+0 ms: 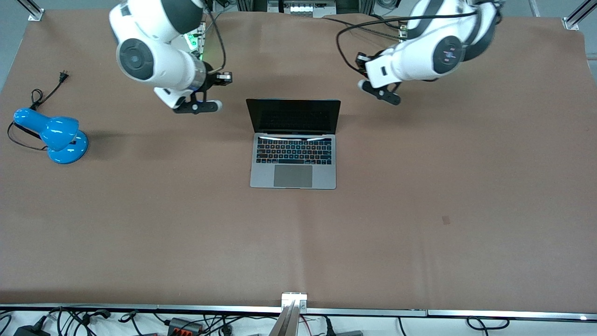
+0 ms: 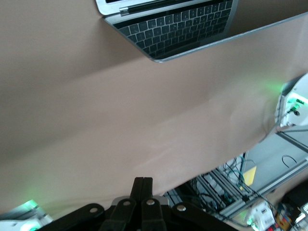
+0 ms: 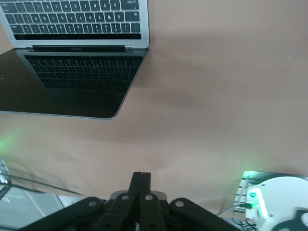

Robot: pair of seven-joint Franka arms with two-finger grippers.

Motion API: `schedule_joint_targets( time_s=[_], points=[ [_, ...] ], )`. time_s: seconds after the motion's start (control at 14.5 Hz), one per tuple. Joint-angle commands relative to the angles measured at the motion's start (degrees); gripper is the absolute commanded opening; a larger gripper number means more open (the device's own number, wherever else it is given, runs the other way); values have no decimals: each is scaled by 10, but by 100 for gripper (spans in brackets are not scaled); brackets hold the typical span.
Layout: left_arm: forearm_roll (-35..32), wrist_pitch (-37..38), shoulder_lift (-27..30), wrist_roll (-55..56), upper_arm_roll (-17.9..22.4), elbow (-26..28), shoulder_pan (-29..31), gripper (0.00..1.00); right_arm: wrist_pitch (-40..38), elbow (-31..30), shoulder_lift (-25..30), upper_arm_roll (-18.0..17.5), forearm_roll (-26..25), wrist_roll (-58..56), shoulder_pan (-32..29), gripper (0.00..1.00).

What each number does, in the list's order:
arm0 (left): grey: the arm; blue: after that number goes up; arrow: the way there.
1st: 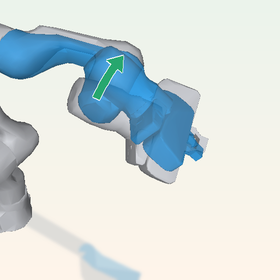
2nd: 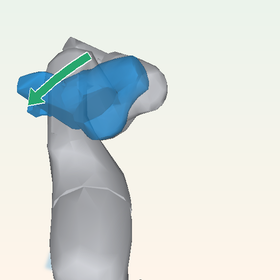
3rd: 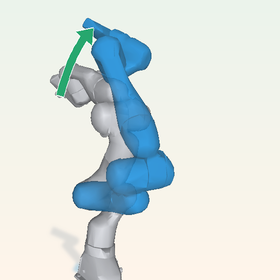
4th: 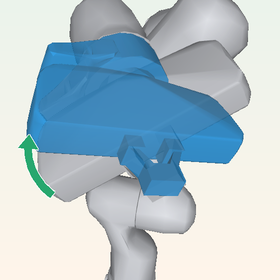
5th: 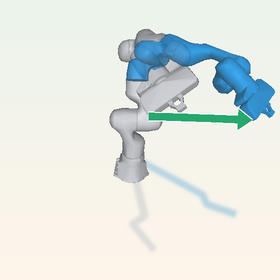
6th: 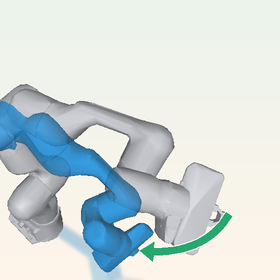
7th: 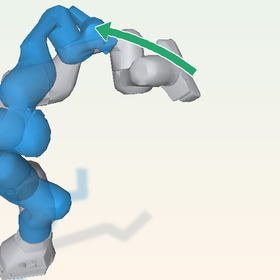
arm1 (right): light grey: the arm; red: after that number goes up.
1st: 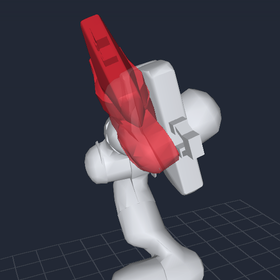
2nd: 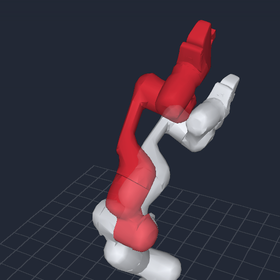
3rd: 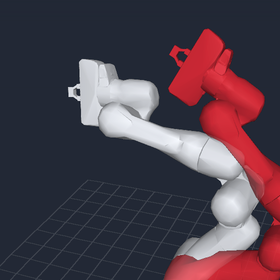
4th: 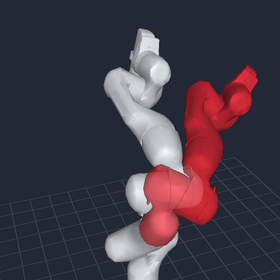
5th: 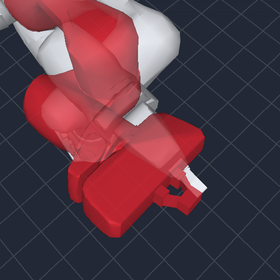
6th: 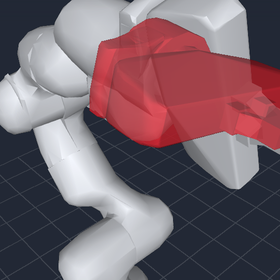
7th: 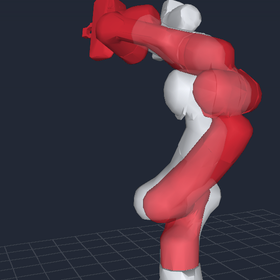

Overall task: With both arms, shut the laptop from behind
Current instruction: 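Move the right gripper and the left gripper toward the laptop screen's back, then lower both grippers behind the laptop screen's top edge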

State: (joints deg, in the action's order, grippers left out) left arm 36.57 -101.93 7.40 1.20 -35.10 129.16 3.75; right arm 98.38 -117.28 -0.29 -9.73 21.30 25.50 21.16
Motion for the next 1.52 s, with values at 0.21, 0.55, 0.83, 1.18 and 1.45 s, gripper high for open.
schedule_joint_targets(
  time_s=[0.21,0.55,0.83,1.18,1.45],
  points=[
    [74,-126,24,19,-86,75,9,1,112,-73,8,4,27,90,88,0],
    [138,-272,-1,14,-146,113,3,1,158,-73,-20,4,27,97,106,0],
    [138,-393,-62,-56,-157,112,2,1,205,-66,-50,5,27,86,99,0],
    [138,-489,-86,-89,-157,110,2,1,228,-40,-83,6,26,84,99,0],
    [134,-553,-119,-123,-157,107,7,1,226,-14,-107,7,18,85,98,0]
  ],
)
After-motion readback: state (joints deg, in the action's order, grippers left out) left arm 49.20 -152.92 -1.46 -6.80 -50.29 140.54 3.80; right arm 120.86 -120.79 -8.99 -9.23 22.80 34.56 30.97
